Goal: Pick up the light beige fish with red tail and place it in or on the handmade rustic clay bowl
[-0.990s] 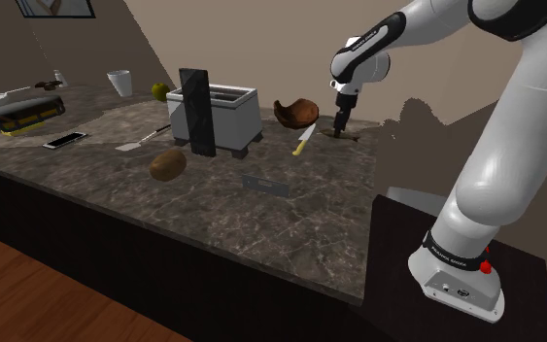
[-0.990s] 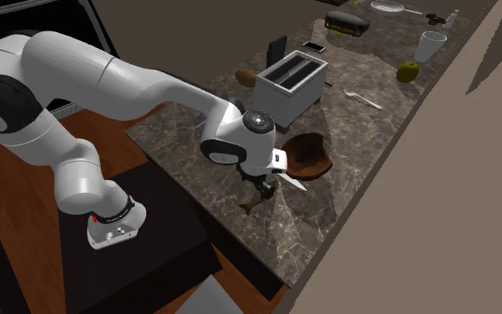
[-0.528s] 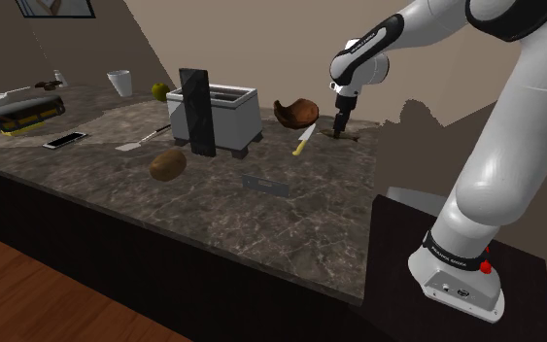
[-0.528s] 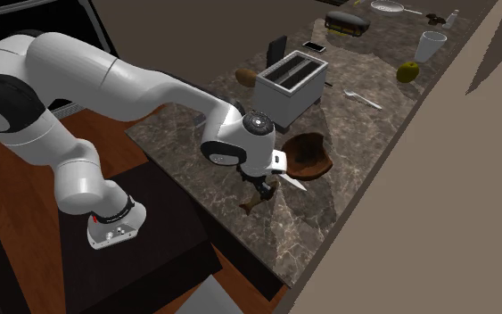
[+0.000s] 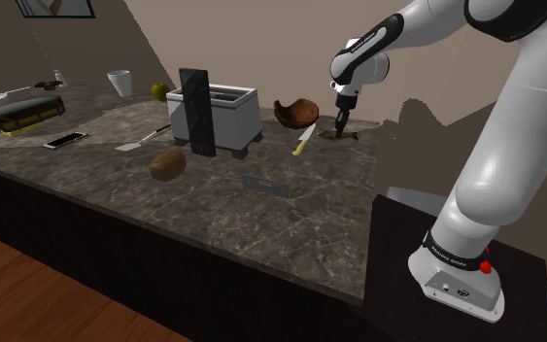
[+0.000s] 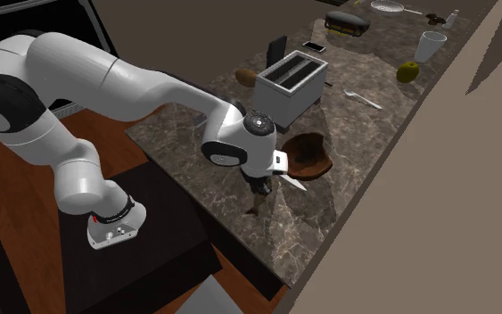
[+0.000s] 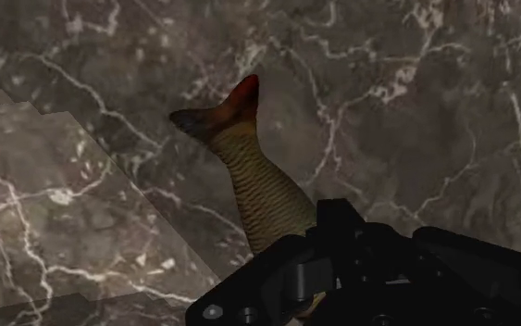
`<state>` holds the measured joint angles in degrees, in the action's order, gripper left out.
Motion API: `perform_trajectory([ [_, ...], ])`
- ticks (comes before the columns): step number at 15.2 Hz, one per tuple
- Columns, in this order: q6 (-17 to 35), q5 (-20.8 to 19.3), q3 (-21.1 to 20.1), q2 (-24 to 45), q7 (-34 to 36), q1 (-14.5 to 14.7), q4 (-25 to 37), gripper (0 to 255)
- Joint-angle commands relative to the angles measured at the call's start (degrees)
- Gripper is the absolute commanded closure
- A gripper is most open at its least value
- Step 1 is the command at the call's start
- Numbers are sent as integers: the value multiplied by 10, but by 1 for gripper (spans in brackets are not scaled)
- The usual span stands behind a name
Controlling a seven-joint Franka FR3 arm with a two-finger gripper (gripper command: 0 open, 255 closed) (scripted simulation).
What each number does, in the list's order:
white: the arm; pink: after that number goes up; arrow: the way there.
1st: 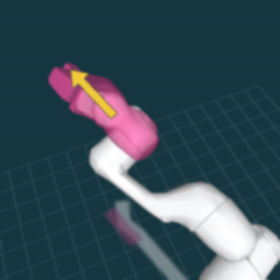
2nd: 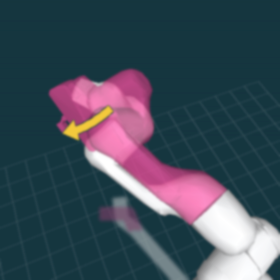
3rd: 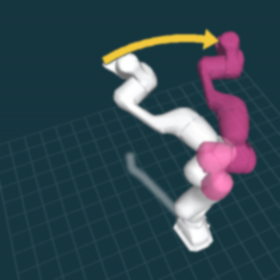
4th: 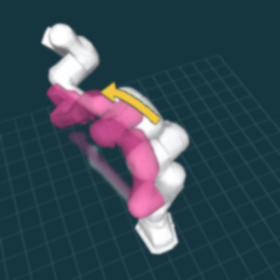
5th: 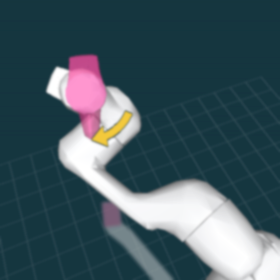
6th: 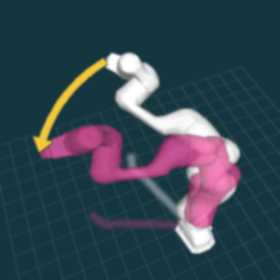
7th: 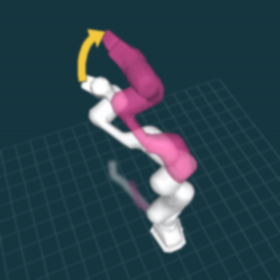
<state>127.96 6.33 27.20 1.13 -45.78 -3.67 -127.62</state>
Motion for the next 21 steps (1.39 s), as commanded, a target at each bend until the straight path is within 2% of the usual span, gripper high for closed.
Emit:
perform_trajectory([
  [1, 0, 0, 0, 1, 0, 0, -2, 255],
  [3, 0, 0, 0, 1, 0, 0, -2, 255],
  [4, 0, 0, 0, 1, 0, 0, -2, 0],
  [8, 17, -93, -17, -6, -15, 19, 32, 0],
  [15, 69, -73, -16, 30, -30, 15, 14, 0],
  [21, 73, -71, -16, 33, -31, 15, 13, 0],
])
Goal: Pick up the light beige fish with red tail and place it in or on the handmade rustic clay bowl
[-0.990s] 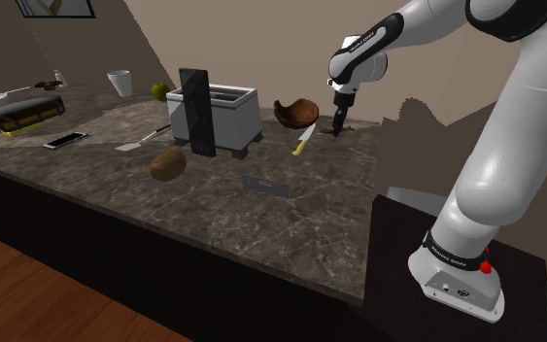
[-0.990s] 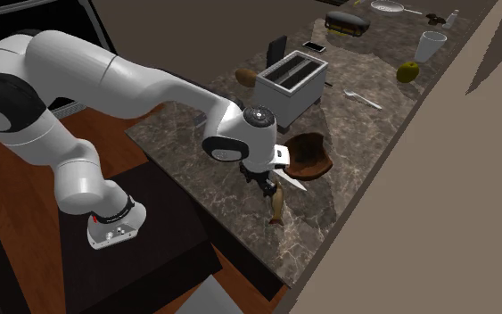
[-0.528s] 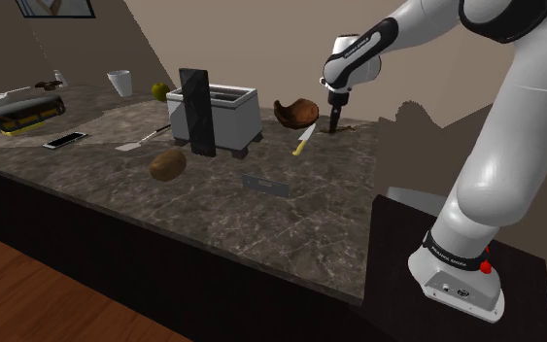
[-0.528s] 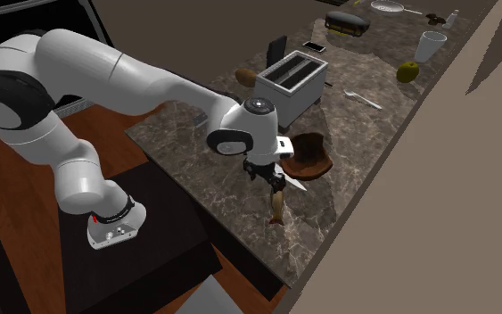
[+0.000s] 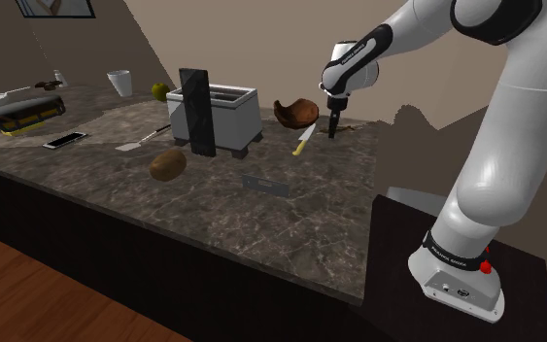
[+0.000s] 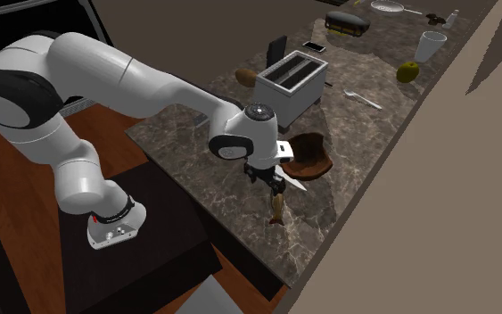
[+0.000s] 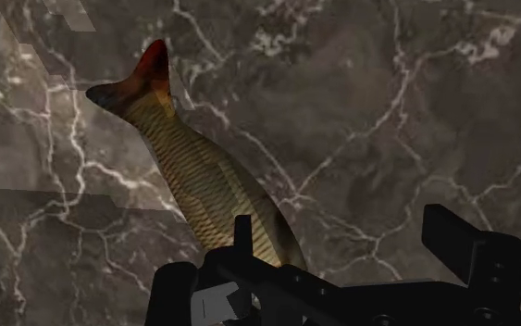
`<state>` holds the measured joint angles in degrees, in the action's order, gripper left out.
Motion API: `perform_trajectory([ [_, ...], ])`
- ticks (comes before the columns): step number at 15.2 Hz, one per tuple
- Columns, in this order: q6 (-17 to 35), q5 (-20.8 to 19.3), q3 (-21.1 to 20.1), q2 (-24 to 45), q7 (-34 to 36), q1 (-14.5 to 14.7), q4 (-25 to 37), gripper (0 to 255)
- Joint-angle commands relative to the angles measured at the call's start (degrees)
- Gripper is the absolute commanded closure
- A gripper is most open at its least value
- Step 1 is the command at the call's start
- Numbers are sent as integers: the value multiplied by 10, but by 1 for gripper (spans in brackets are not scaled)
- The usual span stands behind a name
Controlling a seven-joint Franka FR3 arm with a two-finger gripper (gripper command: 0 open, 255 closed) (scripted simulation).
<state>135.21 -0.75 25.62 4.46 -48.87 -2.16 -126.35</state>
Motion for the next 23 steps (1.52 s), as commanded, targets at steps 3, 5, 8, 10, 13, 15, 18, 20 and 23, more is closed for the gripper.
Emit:
perform_trajectory([
  [3, 0, 0, 0, 0, 0, 0, 0, 255],
  [5, 0, 0, 0, 0, 0, 0, 0, 255],
  [8, 2, -1, -1, -1, 2, 1, -3, 255],
  [10, 2, 0, -1, 0, 1, 1, -2, 255],
  [13, 2, 0, -1, 0, 1, 1, -2, 0],
  [15, -13, 27, 11, -12, -61, -19, 5, 0],
  [18, -45, 71, 30, -19, -156, -47, 27, 0],
  [20, -41, 80, 32, -14, -168, -50, 27, 0],
  [23, -21, 92, 30, 2, -176, -51, 20, 0],
])
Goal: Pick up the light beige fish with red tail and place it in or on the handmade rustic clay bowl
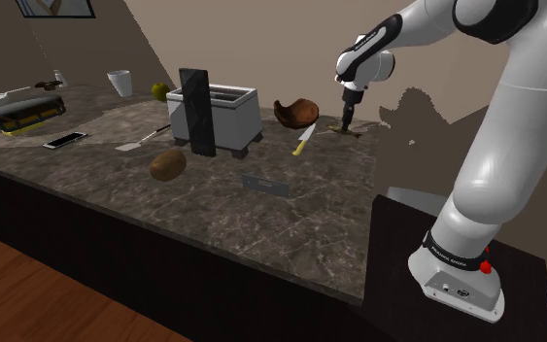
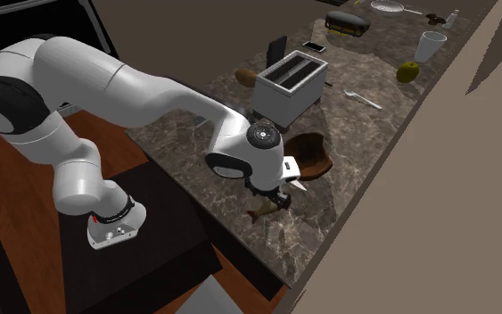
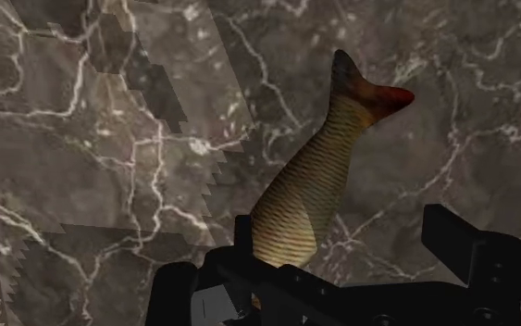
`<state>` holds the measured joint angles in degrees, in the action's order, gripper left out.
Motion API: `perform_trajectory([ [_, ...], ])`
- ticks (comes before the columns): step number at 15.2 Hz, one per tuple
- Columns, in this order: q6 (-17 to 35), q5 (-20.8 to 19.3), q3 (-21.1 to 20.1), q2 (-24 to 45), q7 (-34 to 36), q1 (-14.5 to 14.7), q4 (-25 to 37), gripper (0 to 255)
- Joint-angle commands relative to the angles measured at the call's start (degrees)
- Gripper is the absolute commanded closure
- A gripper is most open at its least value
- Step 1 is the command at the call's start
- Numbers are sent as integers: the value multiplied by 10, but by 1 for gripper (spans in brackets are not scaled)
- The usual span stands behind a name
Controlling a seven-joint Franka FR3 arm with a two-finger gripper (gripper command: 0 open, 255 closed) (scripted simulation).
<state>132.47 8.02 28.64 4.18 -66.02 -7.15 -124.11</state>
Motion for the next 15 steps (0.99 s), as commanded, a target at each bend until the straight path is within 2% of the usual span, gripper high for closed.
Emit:
perform_trajectory([
  [1, 13, 9, -1, 10, -8, -1, -4, 0],
  [3, 30, 22, -3, 25, -16, -2, -9, 0],
  [11, 30, 21, -3, 25, -16, -2, -9, 0],
  [12, 30, 22, -3, 25, -16, -2, -9, 255],
  [15, 26, 16, -2, 18, -14, -2, -11, 255],
])
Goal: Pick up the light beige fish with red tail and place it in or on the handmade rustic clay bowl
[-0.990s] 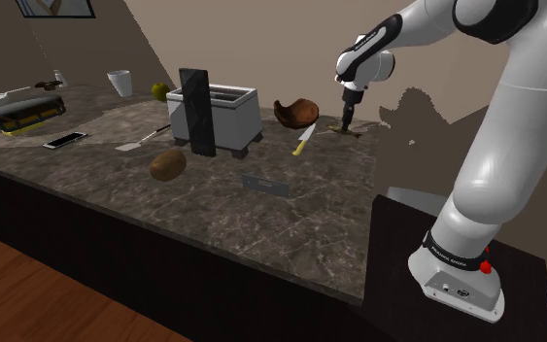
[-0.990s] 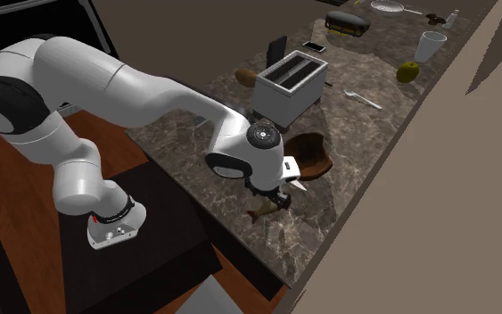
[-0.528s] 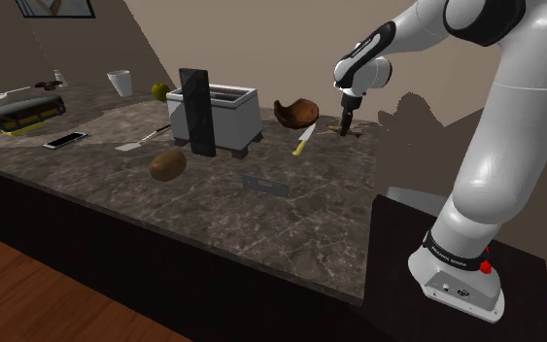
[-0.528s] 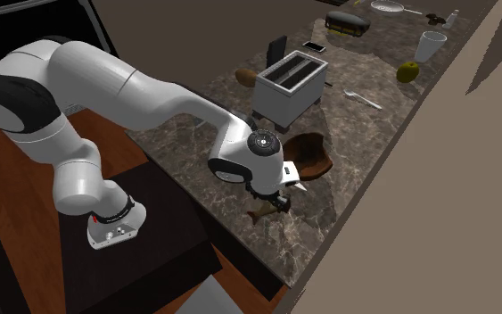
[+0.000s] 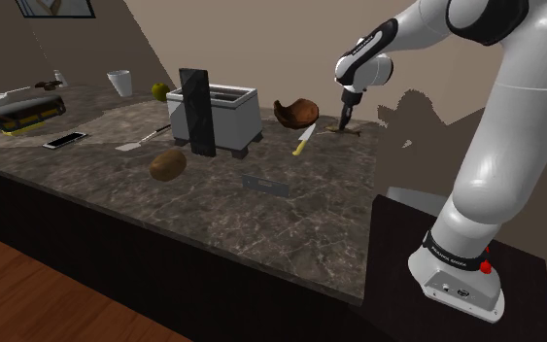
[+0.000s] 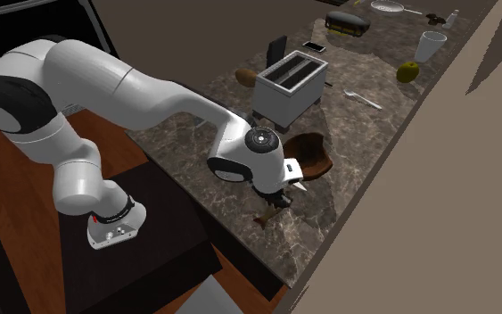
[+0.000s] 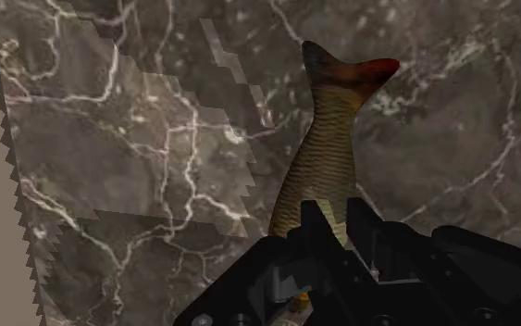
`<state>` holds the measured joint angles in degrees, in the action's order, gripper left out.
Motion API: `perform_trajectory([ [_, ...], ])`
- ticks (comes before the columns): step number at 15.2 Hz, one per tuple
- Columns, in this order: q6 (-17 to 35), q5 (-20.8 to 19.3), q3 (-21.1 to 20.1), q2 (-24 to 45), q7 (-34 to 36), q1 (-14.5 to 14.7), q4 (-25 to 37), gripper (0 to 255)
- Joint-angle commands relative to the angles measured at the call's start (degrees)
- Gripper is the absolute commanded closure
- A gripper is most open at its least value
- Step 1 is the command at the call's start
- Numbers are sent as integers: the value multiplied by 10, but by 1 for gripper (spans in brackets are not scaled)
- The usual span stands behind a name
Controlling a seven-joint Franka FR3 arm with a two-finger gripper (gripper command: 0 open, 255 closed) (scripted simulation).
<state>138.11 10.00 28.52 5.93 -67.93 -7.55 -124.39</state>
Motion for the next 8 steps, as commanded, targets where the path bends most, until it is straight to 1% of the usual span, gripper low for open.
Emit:
perform_trajectory([
  [1, -33, 1, 2, 4, -5, -3, -4, 255],
  [3, -38, -5, 2, -1, 2, -1, -3, 255],
  [5, -38, -1, 2, 4, -2, -2, 1, 255],
  [6, -24, -1, 1, 0, 0, -1, 8, 255],
  [7, -24, -1, 1, 0, 0, -1, 8, 0],
  [8, -39, 12, 6, -10, -32, -11, 11, 0],
])
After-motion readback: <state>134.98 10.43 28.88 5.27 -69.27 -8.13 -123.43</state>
